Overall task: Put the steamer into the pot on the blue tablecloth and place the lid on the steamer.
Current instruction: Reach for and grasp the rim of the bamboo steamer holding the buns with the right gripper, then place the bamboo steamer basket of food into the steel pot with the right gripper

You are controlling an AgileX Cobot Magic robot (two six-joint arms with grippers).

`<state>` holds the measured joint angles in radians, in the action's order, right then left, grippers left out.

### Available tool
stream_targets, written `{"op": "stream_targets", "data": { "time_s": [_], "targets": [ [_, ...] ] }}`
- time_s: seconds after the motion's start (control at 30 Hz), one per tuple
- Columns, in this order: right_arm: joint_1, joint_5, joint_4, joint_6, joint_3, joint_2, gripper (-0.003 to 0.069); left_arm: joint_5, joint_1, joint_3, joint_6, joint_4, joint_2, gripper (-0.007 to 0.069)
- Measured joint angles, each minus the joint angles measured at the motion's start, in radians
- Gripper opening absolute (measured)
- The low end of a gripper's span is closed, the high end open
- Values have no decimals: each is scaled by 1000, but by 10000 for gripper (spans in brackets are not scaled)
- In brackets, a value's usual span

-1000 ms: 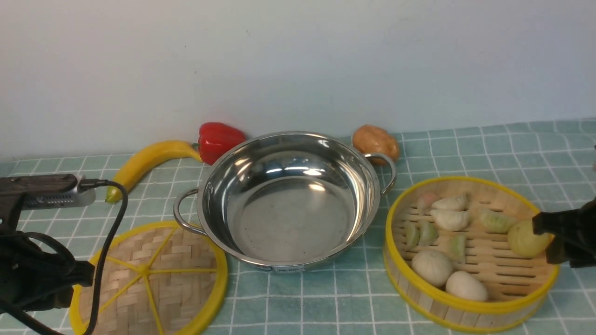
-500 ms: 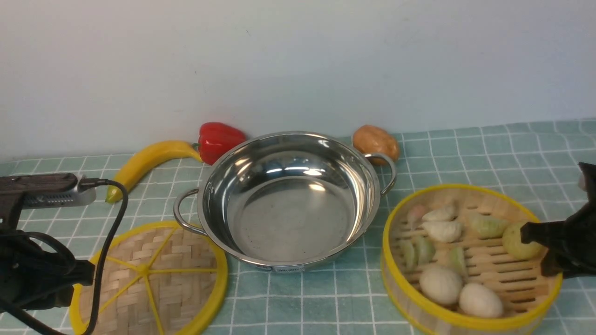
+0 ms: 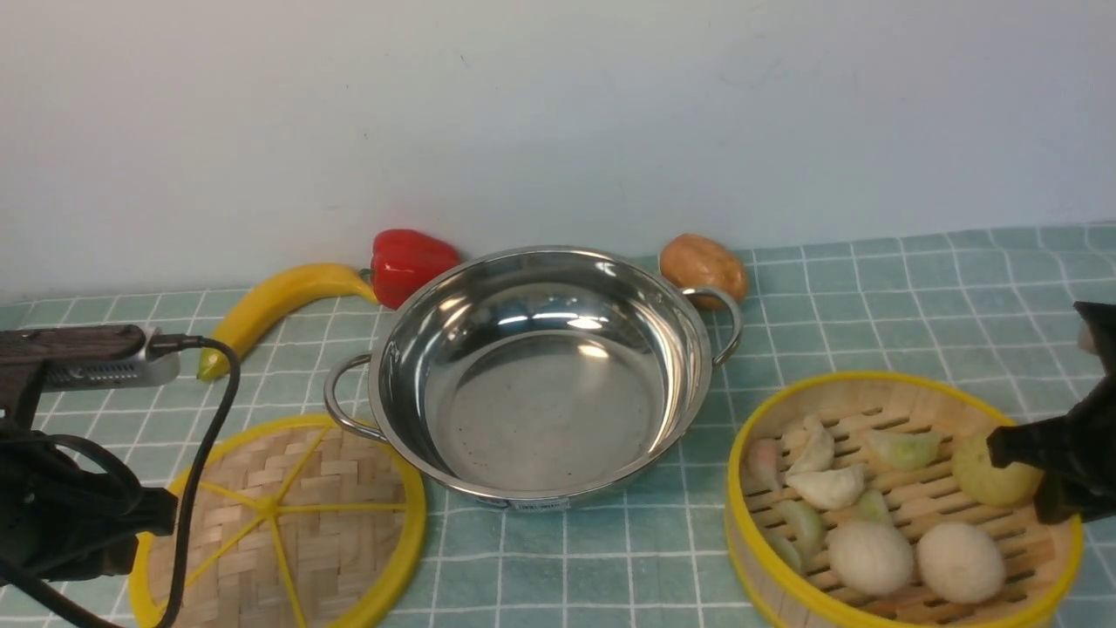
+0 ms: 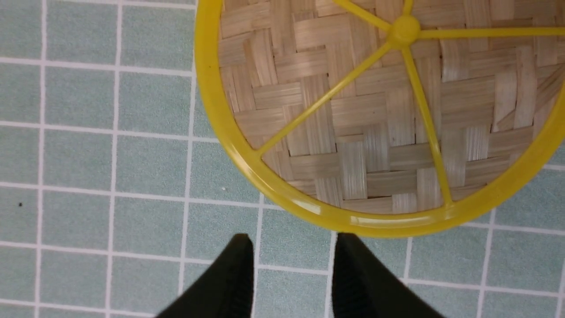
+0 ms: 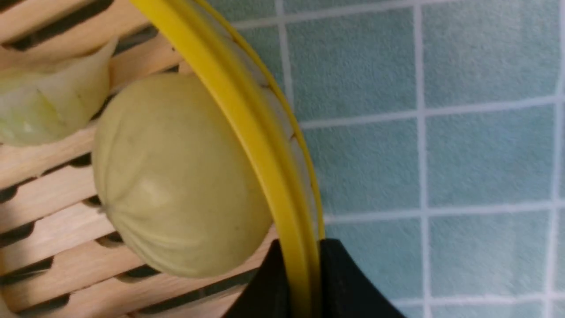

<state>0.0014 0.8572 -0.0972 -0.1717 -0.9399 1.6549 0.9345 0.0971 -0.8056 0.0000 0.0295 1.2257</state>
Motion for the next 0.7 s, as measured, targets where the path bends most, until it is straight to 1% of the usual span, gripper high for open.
{"op": "stream_targets", "data": {
  "time_s": [0.23,0.33,0.47,0.6,0.67,0.7],
  "targets": [
    [0,235,55,20,-169,-70,75,0,0,0,0,0,0,244],
    [0,297,52,36,-237,-75,75,0,0,0,0,0,0,244],
    [7,362,14,57,-362,-71,75,0,0,0,0,0,0,244],
    [63,366,-20,56,-504,-35,75,0,0,0,0,0,0,244],
    [128,376,-33,44,-610,28,75,0,0,0,0,0,0,244],
    [134,376,-34,42,-630,34,75,0,0,0,0,0,0,244]
  ]
}}
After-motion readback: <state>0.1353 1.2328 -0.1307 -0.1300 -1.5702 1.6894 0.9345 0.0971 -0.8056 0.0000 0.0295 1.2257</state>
